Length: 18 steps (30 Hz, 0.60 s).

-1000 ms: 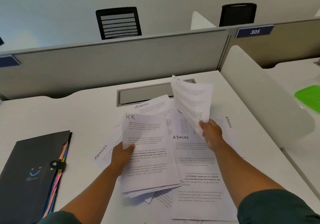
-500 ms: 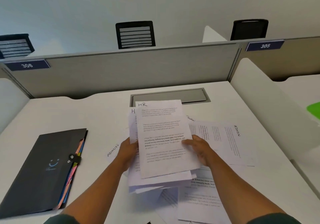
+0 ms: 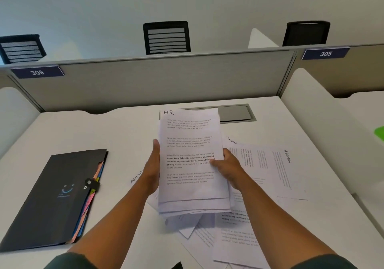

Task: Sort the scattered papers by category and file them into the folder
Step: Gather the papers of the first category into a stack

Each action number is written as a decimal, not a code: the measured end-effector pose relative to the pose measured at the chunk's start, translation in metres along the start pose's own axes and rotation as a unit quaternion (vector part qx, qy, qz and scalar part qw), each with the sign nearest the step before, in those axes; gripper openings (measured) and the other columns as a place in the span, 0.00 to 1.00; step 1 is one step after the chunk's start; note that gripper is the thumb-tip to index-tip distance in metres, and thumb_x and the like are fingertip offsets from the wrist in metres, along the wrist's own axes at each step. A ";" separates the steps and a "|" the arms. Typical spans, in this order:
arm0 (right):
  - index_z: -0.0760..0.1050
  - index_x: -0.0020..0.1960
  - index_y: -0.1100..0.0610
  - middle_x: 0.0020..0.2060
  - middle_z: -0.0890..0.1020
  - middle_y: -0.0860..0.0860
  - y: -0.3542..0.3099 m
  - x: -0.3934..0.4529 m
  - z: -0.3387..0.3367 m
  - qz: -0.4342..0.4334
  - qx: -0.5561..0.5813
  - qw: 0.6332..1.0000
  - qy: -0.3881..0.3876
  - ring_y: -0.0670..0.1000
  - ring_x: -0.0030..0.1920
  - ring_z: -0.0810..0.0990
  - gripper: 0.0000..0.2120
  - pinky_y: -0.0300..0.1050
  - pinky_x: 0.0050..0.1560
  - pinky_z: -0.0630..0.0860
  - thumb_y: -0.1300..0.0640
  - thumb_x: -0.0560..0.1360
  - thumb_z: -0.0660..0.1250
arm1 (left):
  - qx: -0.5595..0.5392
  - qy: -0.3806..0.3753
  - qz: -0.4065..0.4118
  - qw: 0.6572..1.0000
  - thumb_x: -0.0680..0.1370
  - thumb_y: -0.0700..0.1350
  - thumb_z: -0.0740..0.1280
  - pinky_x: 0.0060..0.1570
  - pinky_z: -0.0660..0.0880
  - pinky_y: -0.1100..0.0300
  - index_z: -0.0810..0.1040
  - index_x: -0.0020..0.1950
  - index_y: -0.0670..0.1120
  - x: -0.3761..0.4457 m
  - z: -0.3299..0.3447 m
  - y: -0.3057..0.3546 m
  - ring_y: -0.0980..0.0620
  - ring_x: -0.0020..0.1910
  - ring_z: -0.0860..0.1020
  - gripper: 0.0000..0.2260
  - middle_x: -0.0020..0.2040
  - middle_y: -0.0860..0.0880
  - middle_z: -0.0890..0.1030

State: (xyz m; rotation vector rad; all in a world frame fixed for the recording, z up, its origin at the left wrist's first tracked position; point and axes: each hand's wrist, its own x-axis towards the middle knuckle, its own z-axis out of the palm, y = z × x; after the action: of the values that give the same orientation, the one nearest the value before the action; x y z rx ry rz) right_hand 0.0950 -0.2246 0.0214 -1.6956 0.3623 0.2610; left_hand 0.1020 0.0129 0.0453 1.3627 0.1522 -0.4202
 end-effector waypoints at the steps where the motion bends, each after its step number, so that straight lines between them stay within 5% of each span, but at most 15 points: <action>1: 0.71 0.62 0.51 0.57 0.80 0.48 -0.002 0.000 0.002 -0.009 -0.002 1.000 0.002 0.51 0.56 0.79 0.17 0.46 0.55 0.76 0.57 0.75 0.70 | 0.013 0.003 0.005 1.000 0.79 0.69 0.50 0.48 0.82 0.45 0.78 0.66 0.56 -0.001 0.001 0.003 0.43 0.54 0.84 0.28 0.58 0.46 0.85; 5: 0.70 0.60 0.48 0.55 0.80 0.48 -0.020 0.002 0.007 -0.055 0.006 0.998 0.008 0.49 0.52 0.80 0.17 0.42 0.47 0.78 0.59 0.75 0.70 | 0.102 0.088 0.062 0.989 0.77 0.51 0.71 0.43 0.83 0.55 0.80 0.61 0.50 0.005 -0.003 0.009 0.48 0.50 0.85 0.13 0.56 0.49 0.85; 11: 0.68 0.66 0.51 0.53 0.78 0.51 -0.045 0.009 0.012 -0.158 0.003 0.987 0.036 0.51 0.52 0.79 0.23 0.35 0.41 0.80 0.61 0.74 0.71 | 0.087 0.092 0.136 0.983 0.75 0.45 0.74 0.48 0.83 0.46 0.79 0.61 0.46 0.015 -0.004 0.039 0.43 0.51 0.83 0.16 0.55 0.47 0.84; 18: 0.67 0.63 0.50 0.52 0.77 0.50 -0.046 0.011 0.012 -0.201 -0.039 0.978 0.030 0.48 0.50 0.78 0.22 0.30 0.38 0.77 0.60 0.73 0.73 | 0.113 0.086 0.178 0.974 0.73 0.41 0.76 0.45 0.83 0.54 0.80 0.61 0.50 0.018 -0.009 0.047 0.49 0.50 0.84 0.18 0.53 0.49 0.85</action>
State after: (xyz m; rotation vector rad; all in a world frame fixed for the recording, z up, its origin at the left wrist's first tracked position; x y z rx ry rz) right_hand 0.1233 -0.2078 0.0573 -1.8141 0.0477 -0.0757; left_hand 0.1379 0.0253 0.0803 1.6137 -0.0001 -0.0155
